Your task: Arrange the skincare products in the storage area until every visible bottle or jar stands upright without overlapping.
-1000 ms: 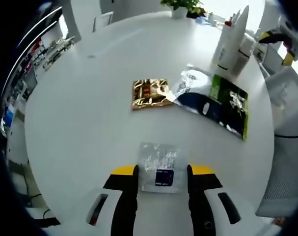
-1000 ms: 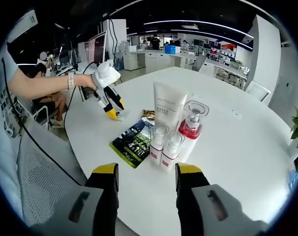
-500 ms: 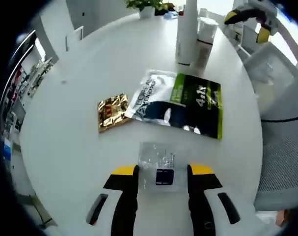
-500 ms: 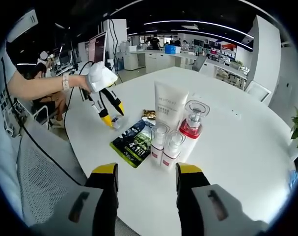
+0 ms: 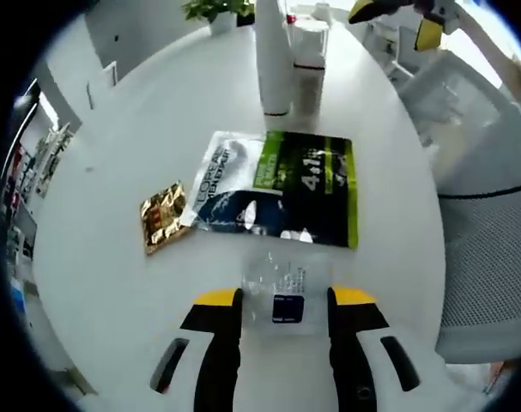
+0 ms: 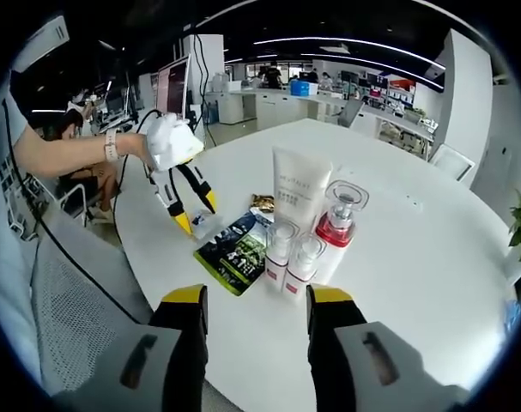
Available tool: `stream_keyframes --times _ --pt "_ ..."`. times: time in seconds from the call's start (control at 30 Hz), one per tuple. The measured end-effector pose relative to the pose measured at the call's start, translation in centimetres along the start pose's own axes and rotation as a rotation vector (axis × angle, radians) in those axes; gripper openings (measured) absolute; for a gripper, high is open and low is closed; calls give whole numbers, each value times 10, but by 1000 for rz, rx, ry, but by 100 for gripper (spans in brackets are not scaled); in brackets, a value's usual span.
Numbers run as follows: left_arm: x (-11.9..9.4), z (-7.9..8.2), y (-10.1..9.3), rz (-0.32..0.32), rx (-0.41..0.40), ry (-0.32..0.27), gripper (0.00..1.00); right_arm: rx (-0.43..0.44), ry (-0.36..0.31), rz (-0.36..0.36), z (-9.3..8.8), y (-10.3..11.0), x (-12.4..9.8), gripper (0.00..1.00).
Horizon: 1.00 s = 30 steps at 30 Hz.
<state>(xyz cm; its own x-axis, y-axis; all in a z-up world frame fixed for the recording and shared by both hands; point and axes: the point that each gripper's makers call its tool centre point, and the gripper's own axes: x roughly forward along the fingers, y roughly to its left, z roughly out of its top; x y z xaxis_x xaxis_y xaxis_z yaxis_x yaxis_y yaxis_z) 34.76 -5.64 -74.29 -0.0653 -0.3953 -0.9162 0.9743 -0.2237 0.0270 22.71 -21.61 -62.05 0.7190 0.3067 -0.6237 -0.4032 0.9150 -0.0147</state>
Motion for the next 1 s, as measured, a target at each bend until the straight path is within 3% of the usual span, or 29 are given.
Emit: stream_keyframes --times 0.37,1.0 --pt "7 3 -12 -44 18 16 37 -7 0 3 0 1 0 47" --pt "7 3 -17 -50 42 14 40 -6 2 8 -1 2 0 46"
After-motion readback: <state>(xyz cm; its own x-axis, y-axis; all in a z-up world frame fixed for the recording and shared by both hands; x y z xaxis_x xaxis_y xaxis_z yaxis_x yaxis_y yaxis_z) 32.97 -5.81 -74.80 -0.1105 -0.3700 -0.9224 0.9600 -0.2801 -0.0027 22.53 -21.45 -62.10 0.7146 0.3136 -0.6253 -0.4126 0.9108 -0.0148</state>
